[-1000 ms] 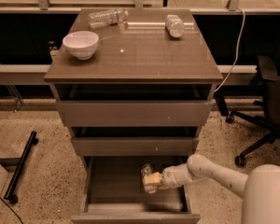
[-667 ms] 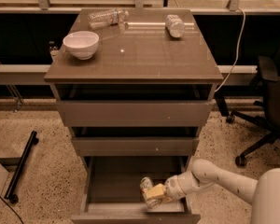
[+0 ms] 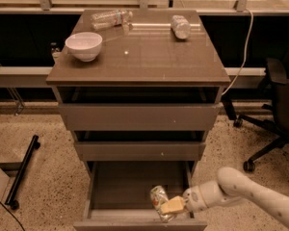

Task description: Pick 7up can from bottom drawer and place on counter

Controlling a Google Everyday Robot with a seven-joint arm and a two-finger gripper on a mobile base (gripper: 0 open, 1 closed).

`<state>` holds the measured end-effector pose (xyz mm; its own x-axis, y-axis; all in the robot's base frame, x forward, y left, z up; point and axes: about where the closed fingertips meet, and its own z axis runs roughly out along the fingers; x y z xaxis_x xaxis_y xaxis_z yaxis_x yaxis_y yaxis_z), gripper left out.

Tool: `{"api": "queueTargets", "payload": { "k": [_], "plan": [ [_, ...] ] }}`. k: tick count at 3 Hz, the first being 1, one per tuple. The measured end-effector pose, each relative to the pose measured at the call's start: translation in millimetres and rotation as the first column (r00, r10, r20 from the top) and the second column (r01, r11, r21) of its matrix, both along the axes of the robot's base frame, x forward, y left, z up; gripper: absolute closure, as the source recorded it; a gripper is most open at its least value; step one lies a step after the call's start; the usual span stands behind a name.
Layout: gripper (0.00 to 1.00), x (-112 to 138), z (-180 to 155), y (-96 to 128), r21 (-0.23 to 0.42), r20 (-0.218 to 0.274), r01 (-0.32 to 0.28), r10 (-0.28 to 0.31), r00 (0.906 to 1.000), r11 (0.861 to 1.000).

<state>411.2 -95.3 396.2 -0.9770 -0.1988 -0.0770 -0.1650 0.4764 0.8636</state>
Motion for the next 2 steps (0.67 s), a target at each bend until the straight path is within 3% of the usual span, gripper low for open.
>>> {"api": "queueTargets", "payload": {
  "k": [1, 2],
  "plan": [
    [1.00, 7, 68, -24, -0.042, 0.196, 0.054, -0.045, 0.9796, 0.998],
    [1.00, 17, 136, -43, -0.116, 0.386, 0.107, -0.055, 0.9210, 0.987]
  ]
}}
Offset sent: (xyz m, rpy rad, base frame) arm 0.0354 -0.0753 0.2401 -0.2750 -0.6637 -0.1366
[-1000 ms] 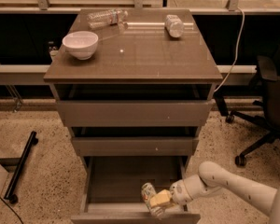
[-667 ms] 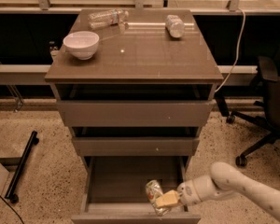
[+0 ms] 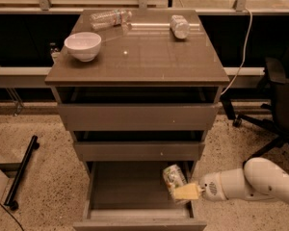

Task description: Pick 7up can from bottom drawer and place on counter

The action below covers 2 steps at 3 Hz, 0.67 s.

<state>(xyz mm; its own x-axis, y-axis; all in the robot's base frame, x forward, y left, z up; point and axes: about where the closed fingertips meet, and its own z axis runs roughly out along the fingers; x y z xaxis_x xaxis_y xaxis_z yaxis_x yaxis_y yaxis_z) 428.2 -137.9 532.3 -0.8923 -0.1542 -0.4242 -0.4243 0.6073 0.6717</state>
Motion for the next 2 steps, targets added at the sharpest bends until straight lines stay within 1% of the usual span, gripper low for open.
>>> {"api": "queueTargets", "payload": {
  "k": [1, 2],
  "plan": [
    [1.00, 12, 71, -18, -0.102, 0.187, 0.035, -0.015, 0.9822, 0.994],
    [1.00, 38, 150, -35, -0.162, 0.371, 0.095, -0.029, 0.9283, 0.982]
  ]
}}
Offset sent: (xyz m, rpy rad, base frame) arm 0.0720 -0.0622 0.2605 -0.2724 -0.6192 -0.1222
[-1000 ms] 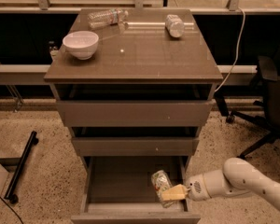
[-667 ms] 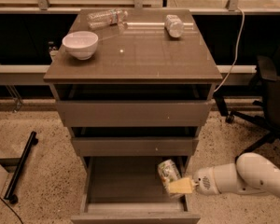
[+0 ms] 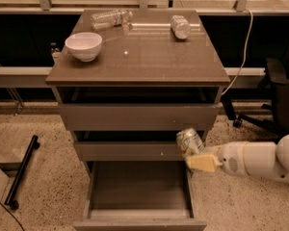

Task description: Pick 7up can from bottom drawer and place on counter

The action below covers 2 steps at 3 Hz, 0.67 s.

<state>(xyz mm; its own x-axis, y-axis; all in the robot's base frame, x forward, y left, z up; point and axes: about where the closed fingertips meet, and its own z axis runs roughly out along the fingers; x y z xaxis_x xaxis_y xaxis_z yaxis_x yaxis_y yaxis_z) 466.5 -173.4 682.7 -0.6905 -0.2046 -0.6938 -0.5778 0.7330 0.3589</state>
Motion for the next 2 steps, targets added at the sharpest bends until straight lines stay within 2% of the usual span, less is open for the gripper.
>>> {"api": "queueTargets", "payload": {
  "k": [1, 2],
  "plan": [
    [1.00, 33, 81, -10, -0.049, 0.160, 0.033, -0.025, 0.9868, 0.998],
    [1.00, 67, 161, -13, -0.054, 0.294, 0.060, -0.041, 0.9549, 0.997]
  ]
}}
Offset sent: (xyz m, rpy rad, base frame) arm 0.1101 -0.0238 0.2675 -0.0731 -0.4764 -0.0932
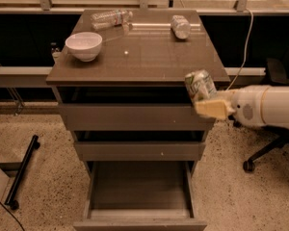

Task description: Pick 7up can from bottom drawer and place on counter

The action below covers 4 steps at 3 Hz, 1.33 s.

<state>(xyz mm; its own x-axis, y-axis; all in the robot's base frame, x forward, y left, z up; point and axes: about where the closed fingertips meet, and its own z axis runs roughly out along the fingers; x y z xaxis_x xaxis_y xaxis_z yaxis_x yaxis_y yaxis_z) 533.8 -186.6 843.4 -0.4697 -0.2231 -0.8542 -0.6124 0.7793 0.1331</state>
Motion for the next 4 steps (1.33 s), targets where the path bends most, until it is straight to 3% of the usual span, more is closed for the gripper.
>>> {"api": "queueTargets", "payload": {
  "k": [1, 2, 3, 4],
  "plan": [
    [1.00, 9, 22, -4, 0.003, 0.039, 0.011, -0.011, 0.9992, 1.000],
    [1.00, 9, 22, -4, 0.003, 0.039, 0.011, -0.011, 0.9992, 1.000],
    [1.00, 25, 37, 2, 0.034, 0.081, 0.028, -0.030, 0.9962, 0.999],
    [1.00, 65, 57, 19, 0.098, 0.145, 0.031, -0.046, 0.9883, 0.995]
  ]
}}
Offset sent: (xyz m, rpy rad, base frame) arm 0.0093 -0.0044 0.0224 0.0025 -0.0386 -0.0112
